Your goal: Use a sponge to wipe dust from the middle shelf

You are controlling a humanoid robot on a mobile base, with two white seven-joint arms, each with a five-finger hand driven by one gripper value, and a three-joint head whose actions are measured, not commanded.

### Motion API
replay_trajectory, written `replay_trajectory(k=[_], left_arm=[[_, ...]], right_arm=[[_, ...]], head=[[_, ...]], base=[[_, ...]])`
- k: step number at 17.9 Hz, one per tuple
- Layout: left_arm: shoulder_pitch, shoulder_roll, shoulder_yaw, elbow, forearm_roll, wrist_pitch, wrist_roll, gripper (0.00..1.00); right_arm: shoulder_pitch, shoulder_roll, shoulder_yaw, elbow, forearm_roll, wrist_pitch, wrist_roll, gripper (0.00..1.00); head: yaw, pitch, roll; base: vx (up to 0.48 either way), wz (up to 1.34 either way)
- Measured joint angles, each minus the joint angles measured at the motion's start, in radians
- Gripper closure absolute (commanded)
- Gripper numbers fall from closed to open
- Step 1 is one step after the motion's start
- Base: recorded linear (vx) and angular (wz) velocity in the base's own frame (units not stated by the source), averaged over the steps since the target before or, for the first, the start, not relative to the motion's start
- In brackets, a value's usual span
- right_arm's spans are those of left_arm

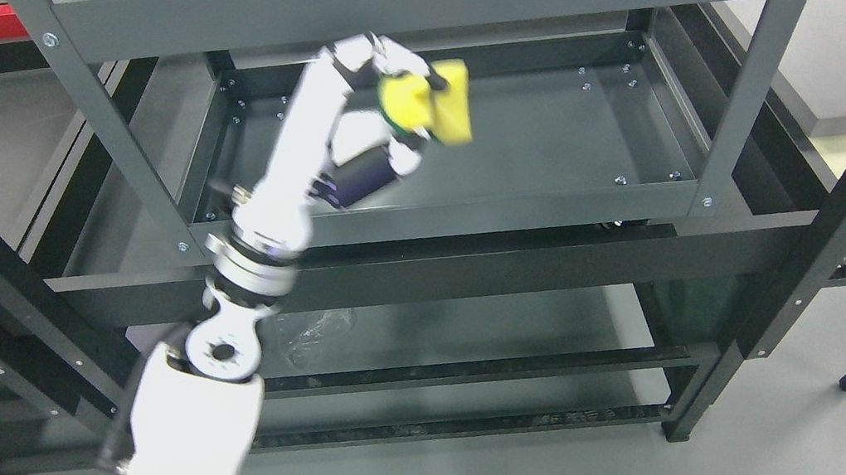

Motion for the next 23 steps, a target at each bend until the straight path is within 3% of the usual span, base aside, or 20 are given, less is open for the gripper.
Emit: replay_trajectory(k=[5, 16, 21, 23], left_arm=[[0.19, -0.036, -0.031, 0.051, 0.068, 0.087, 0.059, 0.94], [0.395, -0.077, 0.279, 0.105, 0.189, 0.01, 0.075, 0.96], [0.48, -0.084, 0.316, 0.074, 0.212, 0.014, 0.076, 0.96], [0.501, -0.087, 0.321, 0.028, 0.239, 0.152, 0.08, 0.95]], right_arm=[[0.0, 0.0, 0.0, 0.0, 0.0, 0.0, 0.0, 0.0], [0.0, 0.0, 0.0, 0.0, 0.0, 0.0, 0.0, 0.0], [0.0, 0.0, 0.0, 0.0, 0.0, 0.0, 0.0, 0.0], [0.0, 0.0, 0.0, 0.0, 0.0, 0.0, 0.0, 0.0]], head=[[0.0, 0.0, 0.0], [0.0, 0.0, 0.0], [0.0, 0.0, 0.0], [0.0, 0.0, 0.0]], base=[[0.0, 0.0], [0.0, 0.0], [0.0, 0.0], [0.0, 0.0]])
